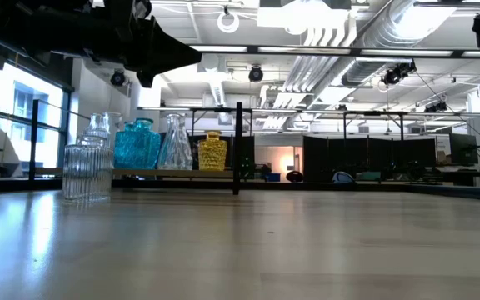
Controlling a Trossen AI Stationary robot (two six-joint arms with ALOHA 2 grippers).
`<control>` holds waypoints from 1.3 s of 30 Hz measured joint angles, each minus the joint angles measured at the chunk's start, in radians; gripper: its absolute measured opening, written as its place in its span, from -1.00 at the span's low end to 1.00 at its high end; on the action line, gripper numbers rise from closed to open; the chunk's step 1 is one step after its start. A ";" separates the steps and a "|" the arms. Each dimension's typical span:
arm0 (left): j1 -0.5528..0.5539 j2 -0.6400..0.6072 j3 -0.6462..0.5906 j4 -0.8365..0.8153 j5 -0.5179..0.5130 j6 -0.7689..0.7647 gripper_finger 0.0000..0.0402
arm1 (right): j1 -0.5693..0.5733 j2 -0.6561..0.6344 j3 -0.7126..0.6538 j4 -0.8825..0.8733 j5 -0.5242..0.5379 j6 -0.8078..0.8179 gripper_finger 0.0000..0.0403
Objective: Sort vases onto shelf
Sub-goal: Put the yellow vase on the shelf aligned with the other yellow vase
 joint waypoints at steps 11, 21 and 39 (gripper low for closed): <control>0.000 0.000 0.000 0.001 0.000 -0.009 -1.00 | 0.055 -0.002 -0.040 0.096 0.121 0.013 -0.15; 0.000 -0.008 0.000 -0.003 0.000 -0.006 -1.00 | 0.037 0.002 -0.022 0.144 0.225 -0.121 -0.39; 0.001 -0.219 -0.156 0.060 -0.010 0.010 -1.00 | -0.404 0.012 -0.020 0.905 0.296 -1.146 -0.38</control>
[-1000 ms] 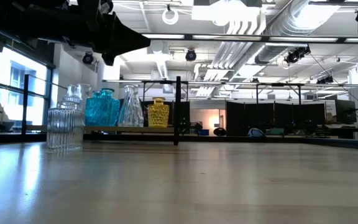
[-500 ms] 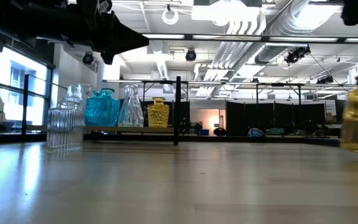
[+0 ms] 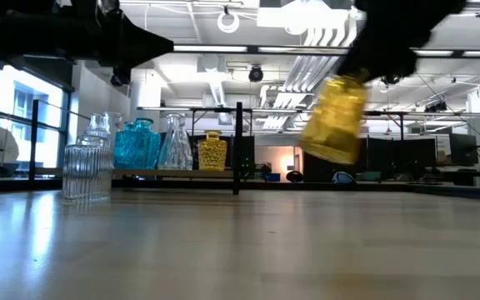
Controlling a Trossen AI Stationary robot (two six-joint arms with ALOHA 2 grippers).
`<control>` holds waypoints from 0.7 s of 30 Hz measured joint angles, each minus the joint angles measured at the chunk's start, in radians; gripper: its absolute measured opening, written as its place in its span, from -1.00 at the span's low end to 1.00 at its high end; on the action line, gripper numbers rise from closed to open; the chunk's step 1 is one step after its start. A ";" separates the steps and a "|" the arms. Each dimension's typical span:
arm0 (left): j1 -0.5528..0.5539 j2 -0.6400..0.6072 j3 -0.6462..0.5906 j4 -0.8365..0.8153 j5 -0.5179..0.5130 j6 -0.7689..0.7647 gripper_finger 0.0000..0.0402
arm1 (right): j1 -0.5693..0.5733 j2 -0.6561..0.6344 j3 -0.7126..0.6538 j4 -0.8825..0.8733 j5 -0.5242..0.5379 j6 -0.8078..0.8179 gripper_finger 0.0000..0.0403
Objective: Sort vases onto shelf
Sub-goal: Put the yellow vase on the shelf aligned with the other yellow vase
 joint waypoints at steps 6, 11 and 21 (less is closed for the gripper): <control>0.000 -0.071 -0.037 -0.007 0.000 0.001 -1.00 | -0.176 0.087 0.002 0.297 -0.136 -0.286 -0.38; 0.001 -0.077 -0.048 -0.012 -0.008 0.001 -1.00 | -0.274 0.205 0.106 0.327 -0.241 -0.408 -0.38; 0.002 -0.076 -0.048 -0.019 -0.011 0.000 -1.00 | -0.372 0.443 0.383 0.228 -0.385 -0.573 -0.38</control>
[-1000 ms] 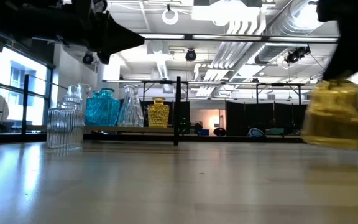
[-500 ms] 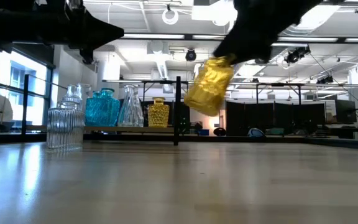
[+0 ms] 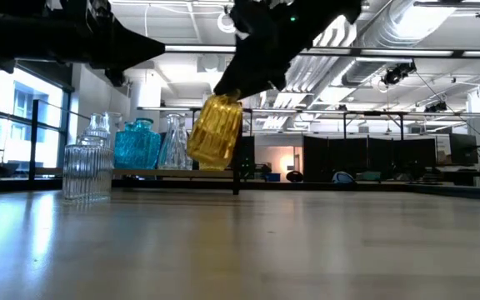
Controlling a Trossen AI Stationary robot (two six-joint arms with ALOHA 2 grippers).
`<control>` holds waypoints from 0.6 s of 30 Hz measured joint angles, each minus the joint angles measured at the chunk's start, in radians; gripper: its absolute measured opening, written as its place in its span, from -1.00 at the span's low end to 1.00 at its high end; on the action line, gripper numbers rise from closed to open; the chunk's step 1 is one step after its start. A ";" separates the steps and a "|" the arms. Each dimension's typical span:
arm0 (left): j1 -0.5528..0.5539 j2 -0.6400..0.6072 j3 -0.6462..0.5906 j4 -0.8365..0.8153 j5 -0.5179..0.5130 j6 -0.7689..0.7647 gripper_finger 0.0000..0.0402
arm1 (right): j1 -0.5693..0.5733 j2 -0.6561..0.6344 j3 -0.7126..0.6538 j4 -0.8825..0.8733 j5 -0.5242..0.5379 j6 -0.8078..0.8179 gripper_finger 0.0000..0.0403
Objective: Sort vases onto shelf
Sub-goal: Put the yellow vase on the shelf aligned with the other yellow vase
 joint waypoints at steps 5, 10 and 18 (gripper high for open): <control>0.000 0.000 0.000 -0.005 0.000 -0.006 -1.00 | -0.022 0.099 0.104 -0.087 -0.013 -0.026 -0.37; 0.000 0.000 0.000 -0.008 0.000 -0.007 -1.00 | -0.030 0.150 0.149 -0.104 -0.013 -0.044 -0.37; 0.000 0.000 0.000 -0.009 0.000 -0.009 -1.00 | -0.056 0.168 0.153 -0.105 -0.012 -0.042 -0.34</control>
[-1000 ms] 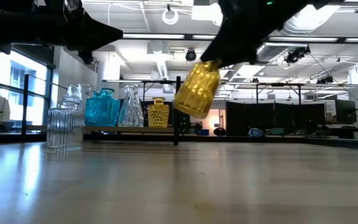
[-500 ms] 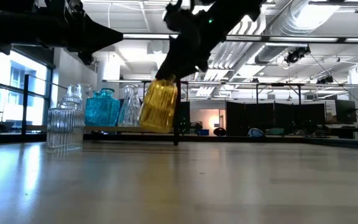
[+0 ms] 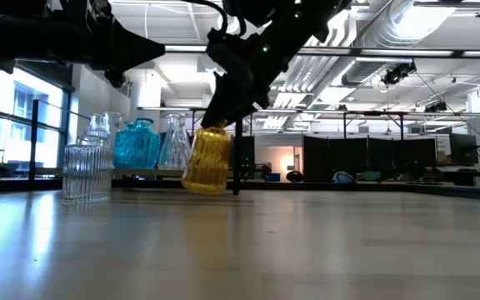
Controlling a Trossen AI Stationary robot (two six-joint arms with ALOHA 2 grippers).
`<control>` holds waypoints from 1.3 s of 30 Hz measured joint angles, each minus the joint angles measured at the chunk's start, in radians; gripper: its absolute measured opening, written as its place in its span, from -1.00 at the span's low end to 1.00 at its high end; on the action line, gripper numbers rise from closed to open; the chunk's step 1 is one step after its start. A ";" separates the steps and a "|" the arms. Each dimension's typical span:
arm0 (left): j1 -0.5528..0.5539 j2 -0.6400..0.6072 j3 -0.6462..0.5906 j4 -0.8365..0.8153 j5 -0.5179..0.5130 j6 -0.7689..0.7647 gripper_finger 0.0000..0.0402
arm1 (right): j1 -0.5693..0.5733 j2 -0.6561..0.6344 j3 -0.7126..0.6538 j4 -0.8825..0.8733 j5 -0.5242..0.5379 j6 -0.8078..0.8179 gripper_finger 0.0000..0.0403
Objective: Sort vases onto shelf
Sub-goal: Put the yellow vase on the shelf aligned with the other yellow vase
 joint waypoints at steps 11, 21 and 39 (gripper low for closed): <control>0.000 0.000 0.000 0.000 0.000 0.000 -1.00 | -0.015 0.000 0.000 0.008 0.004 0.008 -0.09; 0.000 0.000 0.001 -0.011 0.000 0.001 -1.00 | 0.006 -0.017 0.008 0.032 0.018 -0.030 0.08; -0.003 0.016 0.113 -0.345 -0.007 -0.055 -1.00 | 0.130 -0.021 0.079 -0.377 0.151 -0.051 -0.44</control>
